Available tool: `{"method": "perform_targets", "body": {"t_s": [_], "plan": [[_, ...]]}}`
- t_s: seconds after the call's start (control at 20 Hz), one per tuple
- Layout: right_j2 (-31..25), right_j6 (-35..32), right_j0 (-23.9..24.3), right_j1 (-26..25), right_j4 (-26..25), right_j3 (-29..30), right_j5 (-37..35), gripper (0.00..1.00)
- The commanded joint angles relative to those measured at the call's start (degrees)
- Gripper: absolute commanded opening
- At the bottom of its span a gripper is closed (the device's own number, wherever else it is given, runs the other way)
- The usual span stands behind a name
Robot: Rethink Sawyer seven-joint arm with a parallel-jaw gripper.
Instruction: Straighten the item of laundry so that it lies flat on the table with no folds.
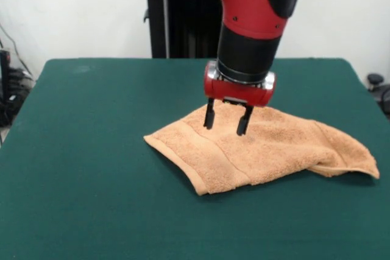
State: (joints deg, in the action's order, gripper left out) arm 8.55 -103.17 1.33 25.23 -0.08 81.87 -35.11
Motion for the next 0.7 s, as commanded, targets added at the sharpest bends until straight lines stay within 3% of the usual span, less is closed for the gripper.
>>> {"method": "perform_targets", "body": {"t_s": [0.05,0.7], "plan": [[-6.59,-2.3,-1.99,-7.06,-2.68,-0.65,-0.02,1.0],[-7.73,-0.56,-2.01,-14.47,-2.7,-6.61,0.0,1.0]]}}
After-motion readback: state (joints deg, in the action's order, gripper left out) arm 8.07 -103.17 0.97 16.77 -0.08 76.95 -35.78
